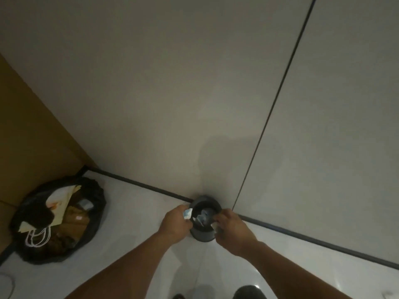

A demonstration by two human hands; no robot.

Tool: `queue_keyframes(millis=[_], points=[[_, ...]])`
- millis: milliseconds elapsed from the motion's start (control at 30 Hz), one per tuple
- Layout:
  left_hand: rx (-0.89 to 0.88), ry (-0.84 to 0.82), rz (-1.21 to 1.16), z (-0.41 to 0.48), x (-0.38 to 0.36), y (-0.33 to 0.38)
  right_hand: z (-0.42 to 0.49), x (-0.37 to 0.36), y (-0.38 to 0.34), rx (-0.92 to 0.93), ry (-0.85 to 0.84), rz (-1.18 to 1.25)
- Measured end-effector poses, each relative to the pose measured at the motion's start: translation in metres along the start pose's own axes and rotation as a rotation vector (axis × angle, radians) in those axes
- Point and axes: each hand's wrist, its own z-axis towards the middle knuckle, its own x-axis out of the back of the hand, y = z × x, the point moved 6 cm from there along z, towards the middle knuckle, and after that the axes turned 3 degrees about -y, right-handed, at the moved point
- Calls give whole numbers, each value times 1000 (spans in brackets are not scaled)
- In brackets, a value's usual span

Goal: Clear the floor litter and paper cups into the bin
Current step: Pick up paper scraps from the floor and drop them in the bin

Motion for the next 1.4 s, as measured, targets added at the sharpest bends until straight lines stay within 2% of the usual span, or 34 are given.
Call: queue_keyframes(millis=[333, 500, 767, 1000, 1233, 1400], points=[[-2, -237, 198, 121, -30, 20, 85, -17, 59, -183, 47, 189], [18, -315, 265, 200, -64, 10, 142, -53, 104, -274, 66, 304], [6, -477, 398, 328, -163, -75, 235, -167, 178, -395, 7, 419], [-48, -561, 489, 411, -226, -158, 298, -269, 220, -579, 68, 528], [-83, -558, 515, 455, -262, -205, 338, -333, 243, -651, 141, 605], [-76, -544, 506, 447, -252, -209, 311, -345, 238, -713, 179, 601]])
